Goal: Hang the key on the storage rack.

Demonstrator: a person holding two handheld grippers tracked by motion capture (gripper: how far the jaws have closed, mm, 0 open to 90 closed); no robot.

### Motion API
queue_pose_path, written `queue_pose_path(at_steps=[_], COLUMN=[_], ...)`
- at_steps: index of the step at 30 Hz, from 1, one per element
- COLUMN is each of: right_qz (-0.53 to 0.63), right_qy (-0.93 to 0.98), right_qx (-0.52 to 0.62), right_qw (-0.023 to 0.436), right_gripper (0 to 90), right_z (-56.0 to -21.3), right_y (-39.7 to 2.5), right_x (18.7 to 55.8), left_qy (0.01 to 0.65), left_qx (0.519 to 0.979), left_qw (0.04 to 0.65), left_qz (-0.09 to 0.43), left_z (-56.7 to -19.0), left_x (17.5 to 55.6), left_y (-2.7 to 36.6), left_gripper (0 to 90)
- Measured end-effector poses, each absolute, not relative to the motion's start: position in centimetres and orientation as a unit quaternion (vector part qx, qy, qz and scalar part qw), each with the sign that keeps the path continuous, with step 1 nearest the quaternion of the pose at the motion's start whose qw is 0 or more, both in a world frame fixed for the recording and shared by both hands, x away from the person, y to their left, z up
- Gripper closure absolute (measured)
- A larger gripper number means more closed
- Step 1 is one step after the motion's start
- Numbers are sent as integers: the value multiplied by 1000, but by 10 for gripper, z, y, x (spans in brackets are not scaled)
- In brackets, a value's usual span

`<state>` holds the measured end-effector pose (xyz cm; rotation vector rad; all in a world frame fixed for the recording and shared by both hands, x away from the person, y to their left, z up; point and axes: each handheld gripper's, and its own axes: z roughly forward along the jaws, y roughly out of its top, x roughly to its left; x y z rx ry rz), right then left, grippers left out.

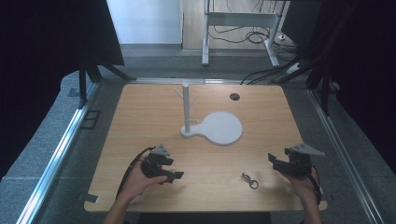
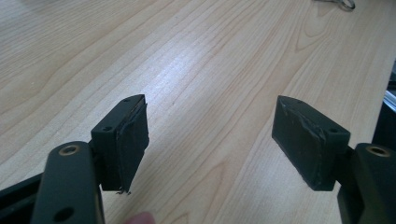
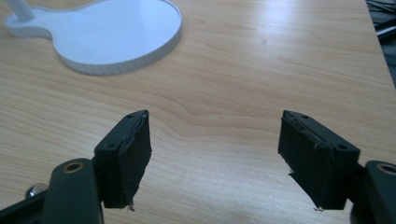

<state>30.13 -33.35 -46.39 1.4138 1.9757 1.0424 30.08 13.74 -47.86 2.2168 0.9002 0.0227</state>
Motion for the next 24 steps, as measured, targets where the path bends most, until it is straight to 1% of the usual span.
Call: queue_pose_path(at_steps=[4, 8, 15, 17, 24], right_qz=[387, 382, 374, 373, 381], right_qy=[722, 732, 744, 747, 751], right_qx=[516, 505, 501, 498, 488], right_qw=[250, 250, 237, 236, 230], right_gripper=[304, 354, 372, 390, 409], right_z=[-462, -461, -467, -470, -468], right_y=[-334, -334, -332, -332, -330], right_x=[300, 297, 299, 299, 296], left_qy=[351, 349, 348, 348, 348], left_qx=[863, 864, 867, 867, 867], left_qw=[363, 363, 356, 356, 355], left_qz=[16, 20, 24, 24, 25], left_z=[-480, -480, -481, -482, -482], left_x=[301, 300, 301, 301, 301], left_y=[137, 135, 135, 135, 135], left_gripper=[275, 275, 259, 258, 259])
